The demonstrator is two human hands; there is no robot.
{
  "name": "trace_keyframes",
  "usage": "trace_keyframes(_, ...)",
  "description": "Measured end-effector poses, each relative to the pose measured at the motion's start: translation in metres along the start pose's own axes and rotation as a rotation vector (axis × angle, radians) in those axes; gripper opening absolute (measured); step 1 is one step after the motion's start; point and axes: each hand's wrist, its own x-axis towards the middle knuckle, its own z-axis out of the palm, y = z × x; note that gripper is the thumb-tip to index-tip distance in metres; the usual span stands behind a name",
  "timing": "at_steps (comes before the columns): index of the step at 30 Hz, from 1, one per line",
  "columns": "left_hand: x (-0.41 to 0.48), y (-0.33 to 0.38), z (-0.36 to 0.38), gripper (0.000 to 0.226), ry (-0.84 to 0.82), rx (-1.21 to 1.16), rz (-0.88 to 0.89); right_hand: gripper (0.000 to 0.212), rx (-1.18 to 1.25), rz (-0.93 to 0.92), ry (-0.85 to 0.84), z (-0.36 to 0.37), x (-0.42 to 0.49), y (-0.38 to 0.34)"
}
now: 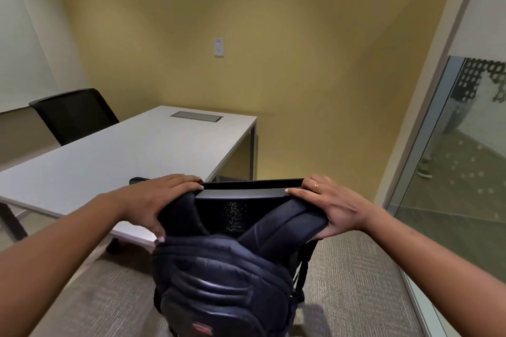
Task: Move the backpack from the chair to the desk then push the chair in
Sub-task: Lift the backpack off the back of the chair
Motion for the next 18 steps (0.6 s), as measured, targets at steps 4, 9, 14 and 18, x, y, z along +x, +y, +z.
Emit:
trace_keyframes(4,-0.001,-0.01,-0.008,0.093,0.06,0.154,0.042,0.088,-0.012,0.025,-0.011,-0.009,0.002,-0.015)
trace_keyframes(9,-0.014,-0.029,-0.013,0.091,0.123,0.201,0.037,0.088,-0.054,0.058,-0.017,-0.024,0.013,-0.035)
trace_keyframes(14,-0.034,-0.047,-0.012,0.09,0.212,0.22,-0.015,0.088,-0.061,0.093,0.006,-0.04,0.03,-0.054)
trace_keyframes(18,-0.049,-0.059,-0.011,0.081,0.162,0.268,-0.094,0.084,-0.054,0.111,0.034,-0.047,0.042,-0.065)
